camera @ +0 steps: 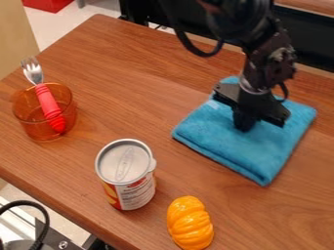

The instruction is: Moved the blue towel to the top of the table

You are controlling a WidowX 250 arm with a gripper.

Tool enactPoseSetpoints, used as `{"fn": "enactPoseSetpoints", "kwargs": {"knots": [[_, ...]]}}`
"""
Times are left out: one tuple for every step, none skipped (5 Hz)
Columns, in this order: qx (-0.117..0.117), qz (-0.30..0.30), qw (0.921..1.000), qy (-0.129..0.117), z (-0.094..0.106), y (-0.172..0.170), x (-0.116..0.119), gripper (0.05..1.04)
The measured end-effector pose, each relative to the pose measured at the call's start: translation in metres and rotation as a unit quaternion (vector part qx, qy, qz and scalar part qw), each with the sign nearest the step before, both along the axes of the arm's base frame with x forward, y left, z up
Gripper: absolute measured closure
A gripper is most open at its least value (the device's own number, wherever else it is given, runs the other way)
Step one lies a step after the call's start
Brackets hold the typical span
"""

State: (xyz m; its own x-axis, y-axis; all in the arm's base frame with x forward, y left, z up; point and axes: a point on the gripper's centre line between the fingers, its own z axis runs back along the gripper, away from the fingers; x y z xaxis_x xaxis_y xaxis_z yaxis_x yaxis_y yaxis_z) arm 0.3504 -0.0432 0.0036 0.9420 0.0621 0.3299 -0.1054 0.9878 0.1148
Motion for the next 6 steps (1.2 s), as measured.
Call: {"fn": "enactPoseSetpoints", "kwargs": {"knots": [[-0.009, 0.038, 0.9992, 0.012, -0.001, 0.028, 0.001, 1.031], [-0.004, 0.058, 0.9983, 0.010, -0.001, 0.053, 0.002, 1.031], [0.024, 0.039, 0.9989, 0.005, -0.002, 0.074, 0.006, 1.031], [0.045, 0.018, 0.9988, 0.003, -0.002, 0.099, 0.016, 1.031], [0.053, 0.011, 0.9985, 0.009, -0.003, 0.111, 0.019, 1.031], [0.045, 0.012, 0.9988, 0.011, -0.003, 0.117, 0.018, 1.031]]}}
